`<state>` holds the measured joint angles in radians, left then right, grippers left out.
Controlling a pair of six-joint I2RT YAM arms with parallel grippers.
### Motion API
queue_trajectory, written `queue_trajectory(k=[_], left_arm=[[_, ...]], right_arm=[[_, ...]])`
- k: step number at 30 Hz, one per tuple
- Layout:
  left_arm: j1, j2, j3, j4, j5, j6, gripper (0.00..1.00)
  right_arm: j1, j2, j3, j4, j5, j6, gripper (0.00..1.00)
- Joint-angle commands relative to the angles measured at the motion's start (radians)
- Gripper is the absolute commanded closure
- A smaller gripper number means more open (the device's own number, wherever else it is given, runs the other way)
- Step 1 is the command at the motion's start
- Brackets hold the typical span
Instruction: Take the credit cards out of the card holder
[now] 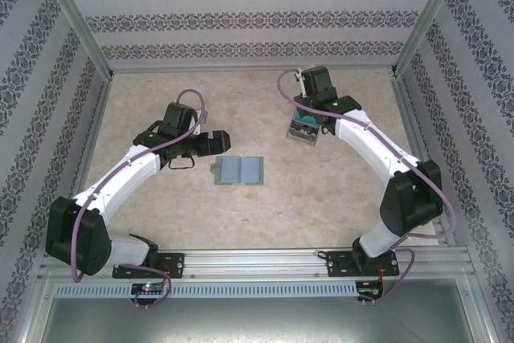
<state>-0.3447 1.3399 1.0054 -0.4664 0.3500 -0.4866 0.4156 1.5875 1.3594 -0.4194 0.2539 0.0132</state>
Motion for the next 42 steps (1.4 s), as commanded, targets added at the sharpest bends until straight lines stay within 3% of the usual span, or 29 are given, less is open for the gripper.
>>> queue_trajectory(k=[1, 8, 14, 20, 30, 42], left_arm=[[0.007, 0.030, -0.025, 0.047, 0.055, -0.033, 0.02], [-0.005, 0.098, -0.049, 0.059, 0.112, -0.054, 0.11], [-0.016, 0.162, -0.072, 0.103, 0.157, -0.086, 0.23], [-0.052, 0.241, -0.065, 0.123, 0.165, -0.095, 0.31], [-0.084, 0.320, -0.054, 0.126, 0.147, -0.093, 0.34], [-0.109, 0.338, -0.028, 0.031, -0.001, -0.070, 0.35]], right_arm=[[0.031, -0.034, -0.061, -0.044, -0.117, 0.259, 1.00], [0.122, -0.067, -0.186, 0.002, -0.231, 0.541, 1.00], [0.238, 0.017, -0.279, 0.068, -0.297, 0.712, 1.00], [0.309, 0.162, -0.262, 0.079, -0.337, 0.772, 1.00], [0.302, 0.226, -0.281, 0.070, -0.313, 0.787, 1.00], [0.296, 0.255, -0.303, 0.056, -0.293, 0.788, 1.00]])
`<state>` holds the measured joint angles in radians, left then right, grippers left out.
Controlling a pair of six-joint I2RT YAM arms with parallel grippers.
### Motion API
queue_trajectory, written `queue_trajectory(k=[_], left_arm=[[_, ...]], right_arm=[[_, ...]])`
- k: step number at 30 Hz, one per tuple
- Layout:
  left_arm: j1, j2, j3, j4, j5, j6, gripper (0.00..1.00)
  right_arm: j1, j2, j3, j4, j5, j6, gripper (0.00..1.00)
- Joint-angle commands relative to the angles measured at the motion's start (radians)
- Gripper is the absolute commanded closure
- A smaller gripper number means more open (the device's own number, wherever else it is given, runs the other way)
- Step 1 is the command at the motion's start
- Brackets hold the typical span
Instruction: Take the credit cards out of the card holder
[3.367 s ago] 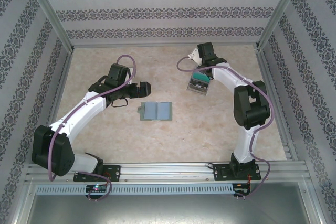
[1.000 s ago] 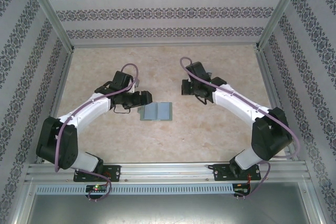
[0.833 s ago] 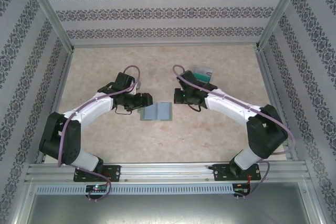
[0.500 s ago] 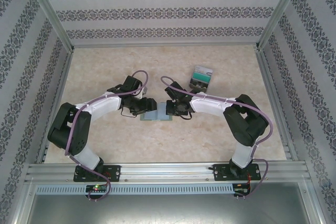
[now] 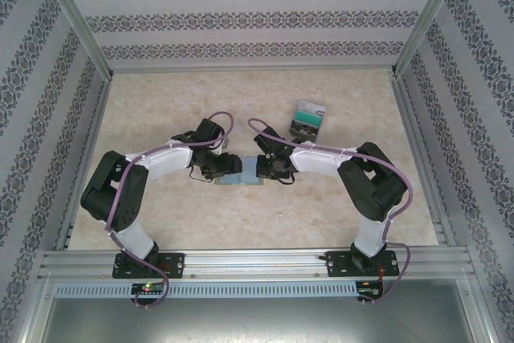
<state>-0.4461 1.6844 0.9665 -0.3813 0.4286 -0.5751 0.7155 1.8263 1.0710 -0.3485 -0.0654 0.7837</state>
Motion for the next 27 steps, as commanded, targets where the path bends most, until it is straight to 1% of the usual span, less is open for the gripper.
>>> queue_trajectory(k=[1, 8, 16, 22, 27], left_arm=[[-0.009, -0.009, 0.008, -0.054, -0.085, 0.019, 0.35], [-0.009, -0.037, -0.014, -0.044, -0.119, -0.004, 0.35], [-0.009, -0.094, -0.054, 0.002, -0.127, -0.022, 0.34], [-0.008, -0.100, -0.052, -0.004, -0.143, -0.019, 0.34], [-0.009, -0.095, -0.047, -0.011, -0.162, -0.017, 0.33]], right_arm=[[-0.004, 0.017, -0.018, -0.014, 0.026, 0.015, 1.00], [-0.001, 0.036, -0.018, -0.007, 0.014, 0.014, 1.00], [0.008, 0.032, -0.007, -0.005, 0.005, 0.002, 1.00], [0.029, -0.017, 0.015, 0.003, 0.014, -0.002, 1.00], [0.043, -0.005, 0.054, -0.004, 0.010, -0.008, 1.00]])
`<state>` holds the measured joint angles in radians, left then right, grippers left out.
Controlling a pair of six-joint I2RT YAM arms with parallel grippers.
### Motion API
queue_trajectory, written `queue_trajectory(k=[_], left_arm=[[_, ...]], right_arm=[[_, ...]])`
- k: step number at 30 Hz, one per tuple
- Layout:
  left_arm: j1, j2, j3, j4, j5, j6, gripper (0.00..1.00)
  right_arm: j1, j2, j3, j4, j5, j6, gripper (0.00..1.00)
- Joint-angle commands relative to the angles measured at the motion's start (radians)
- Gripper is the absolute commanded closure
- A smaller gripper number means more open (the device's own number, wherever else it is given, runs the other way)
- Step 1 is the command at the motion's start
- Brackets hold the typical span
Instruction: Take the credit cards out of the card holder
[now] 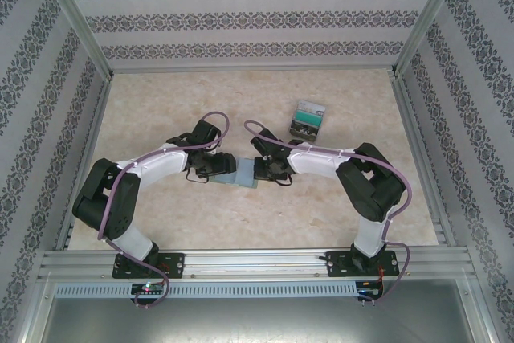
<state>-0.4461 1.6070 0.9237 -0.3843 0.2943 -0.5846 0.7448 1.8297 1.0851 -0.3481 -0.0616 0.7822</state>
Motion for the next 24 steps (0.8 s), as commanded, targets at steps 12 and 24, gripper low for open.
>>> queue_trajectory(k=[12, 24], left_arm=[[-0.009, 0.033, -0.001, -0.007, 0.008, -0.009, 0.32], [-0.008, 0.051, -0.018, 0.067, 0.139, 0.004, 0.34]], right_arm=[[0.023, 0.062, 0.075, -0.036, -0.003, 0.001, 1.00], [0.017, 0.087, 0.054, -0.028, -0.021, 0.012, 1.00]])
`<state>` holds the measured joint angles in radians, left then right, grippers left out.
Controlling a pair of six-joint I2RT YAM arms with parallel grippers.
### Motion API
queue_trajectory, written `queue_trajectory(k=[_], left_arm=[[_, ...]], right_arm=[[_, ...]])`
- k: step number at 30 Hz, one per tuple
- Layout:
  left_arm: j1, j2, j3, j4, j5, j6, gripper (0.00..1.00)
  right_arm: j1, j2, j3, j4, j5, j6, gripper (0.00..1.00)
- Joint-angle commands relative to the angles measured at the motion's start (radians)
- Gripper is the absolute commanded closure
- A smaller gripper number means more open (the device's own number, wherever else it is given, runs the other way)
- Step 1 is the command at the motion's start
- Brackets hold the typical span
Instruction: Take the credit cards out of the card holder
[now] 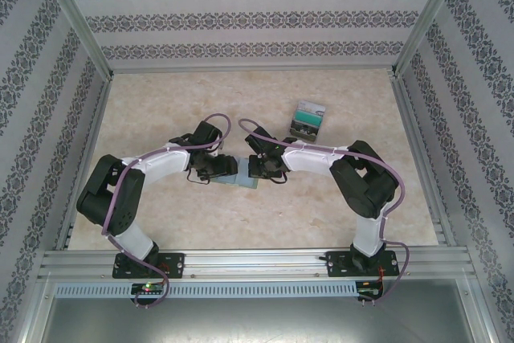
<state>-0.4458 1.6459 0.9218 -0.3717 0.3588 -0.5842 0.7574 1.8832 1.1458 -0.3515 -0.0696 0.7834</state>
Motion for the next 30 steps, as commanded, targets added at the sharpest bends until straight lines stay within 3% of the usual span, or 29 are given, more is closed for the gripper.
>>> queue_trajectory(k=[1, 10, 16, 19, 21, 30], left_arm=[[-0.008, 0.009, -0.019, 0.066, 0.091, 0.003, 0.34], [-0.014, -0.011, -0.030, 0.128, 0.182, 0.001, 0.33], [-0.016, -0.033, -0.031, 0.119, 0.173, 0.007, 0.12], [-0.015, -0.046, -0.031, 0.113, 0.168, 0.009, 0.07], [-0.015, -0.060, -0.025, 0.093, 0.148, 0.011, 0.00], [0.034, -0.130, -0.023, 0.006, -0.043, 0.007, 0.01]], right_arm=[[0.004, 0.036, -0.009, -0.023, -0.015, 0.012, 1.00], [0.005, 0.033, -0.016, -0.020, -0.016, 0.018, 1.00], [0.004, -0.015, -0.034, -0.018, 0.024, 0.017, 1.00], [-0.002, -0.054, -0.044, -0.020, 0.058, 0.016, 0.97], [-0.005, -0.076, -0.050, -0.020, 0.073, 0.016, 0.95], [-0.013, -0.155, -0.044, 0.037, 0.030, 0.016, 0.86]])
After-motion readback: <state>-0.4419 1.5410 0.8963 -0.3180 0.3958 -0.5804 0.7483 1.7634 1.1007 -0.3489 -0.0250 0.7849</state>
